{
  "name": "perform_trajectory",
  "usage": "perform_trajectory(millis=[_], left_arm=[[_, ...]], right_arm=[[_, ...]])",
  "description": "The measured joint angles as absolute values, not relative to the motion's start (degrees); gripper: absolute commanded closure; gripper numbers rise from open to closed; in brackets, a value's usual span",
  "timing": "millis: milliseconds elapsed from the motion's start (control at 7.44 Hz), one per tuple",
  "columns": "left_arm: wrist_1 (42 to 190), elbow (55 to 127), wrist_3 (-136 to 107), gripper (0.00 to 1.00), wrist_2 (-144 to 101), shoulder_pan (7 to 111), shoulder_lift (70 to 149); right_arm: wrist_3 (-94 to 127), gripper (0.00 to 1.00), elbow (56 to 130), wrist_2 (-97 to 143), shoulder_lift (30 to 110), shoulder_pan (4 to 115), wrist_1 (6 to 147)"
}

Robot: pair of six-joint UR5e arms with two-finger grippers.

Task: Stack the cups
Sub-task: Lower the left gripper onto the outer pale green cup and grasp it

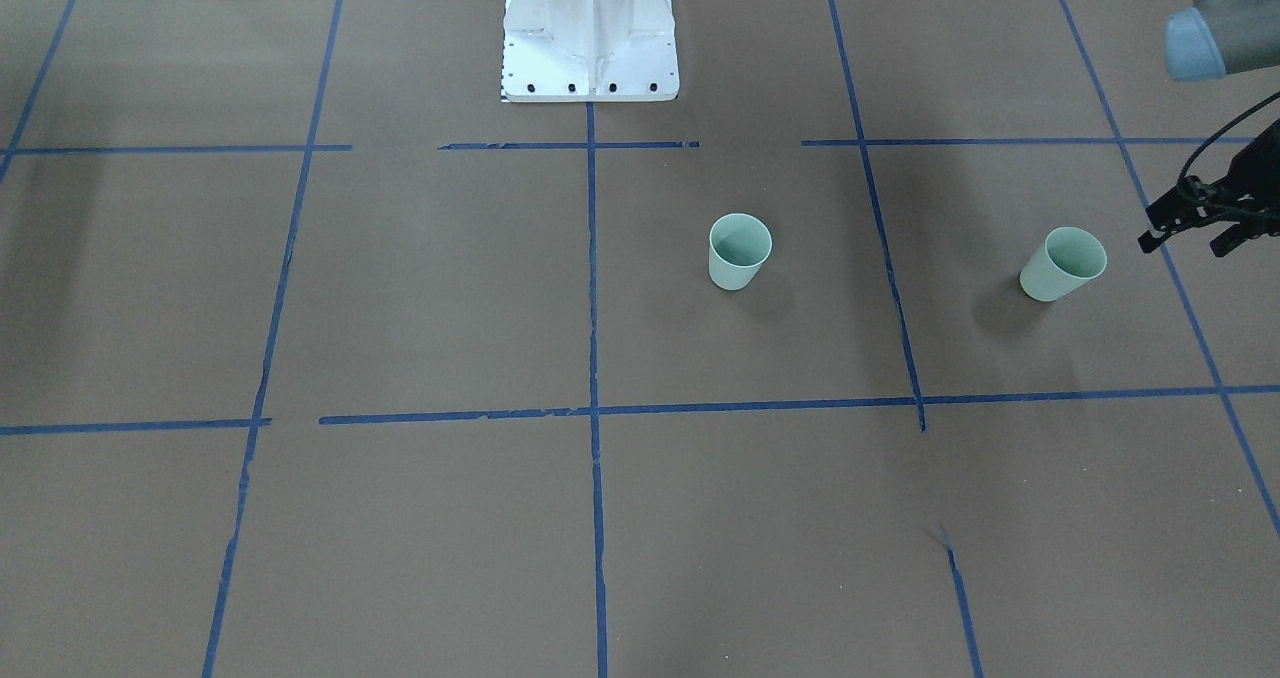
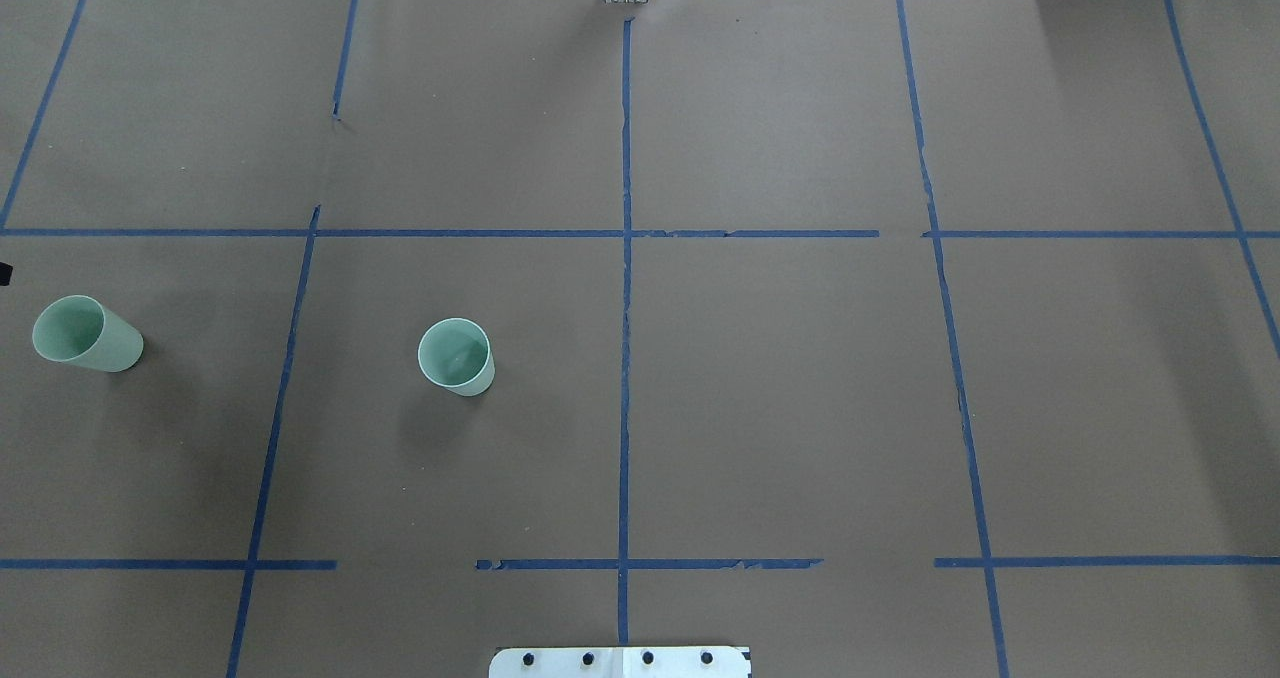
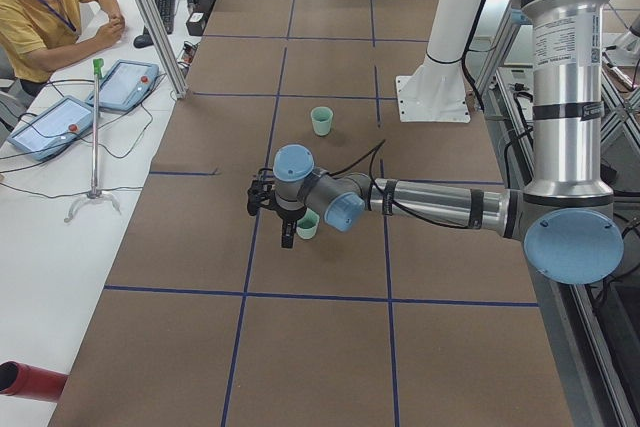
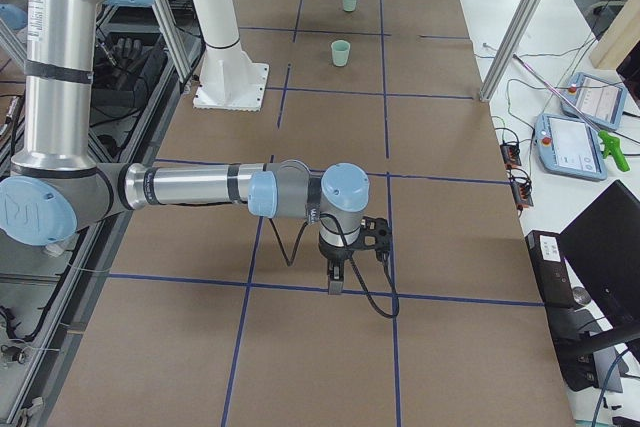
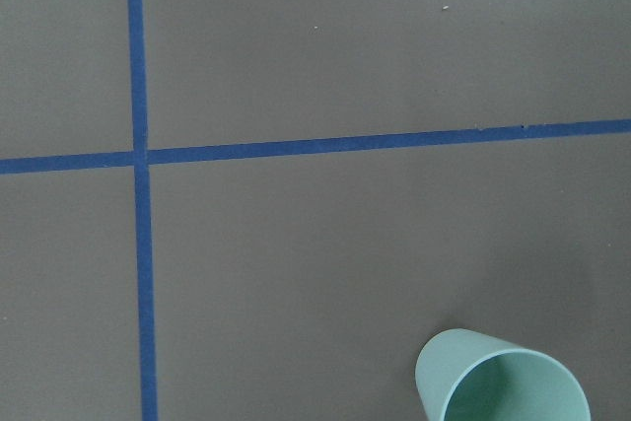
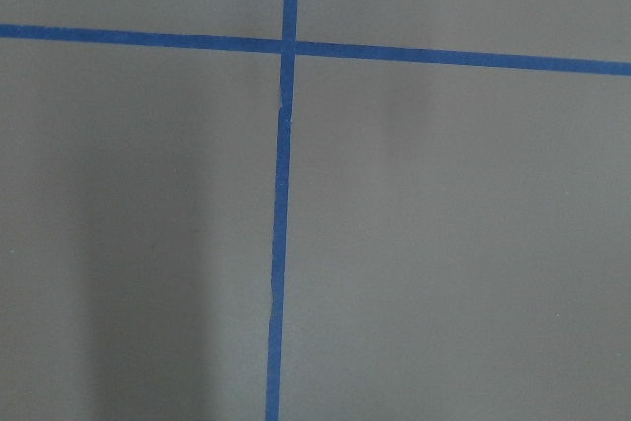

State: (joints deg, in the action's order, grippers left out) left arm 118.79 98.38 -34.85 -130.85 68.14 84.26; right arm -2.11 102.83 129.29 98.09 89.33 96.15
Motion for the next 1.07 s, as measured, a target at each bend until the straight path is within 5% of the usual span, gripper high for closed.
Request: perform_trajectory(millis=[403,537,672,806,1075], left_arm=[[121.41,97.57,-40.99,0.04,-126.74,62.47,84.17],[121.56,96.97,-41.25,0.17,-126.24,61.78,84.02],[121.61,96.56,-41.34,0.71,-126.04,61.27,83.77],[121.61,96.27,-41.51,1.0,-126.12,60.79,83.63],[121.13,96.24,-41.65,1.0,-126.75,60.39,83.53]], right_arm=[[-2.11,0.0,102.83,129.29,98.08,89.3,96.15],[-2.11,0.0,102.83,129.29,98.09,89.32,96.15],[-2.11,0.0,102.83,129.29,98.09,89.35,96.15],[-2.11,0.0,102.83,129.29,98.08,89.35,96.15],[-2.11,0.0,102.83,129.29,98.09,89.36,96.15]])
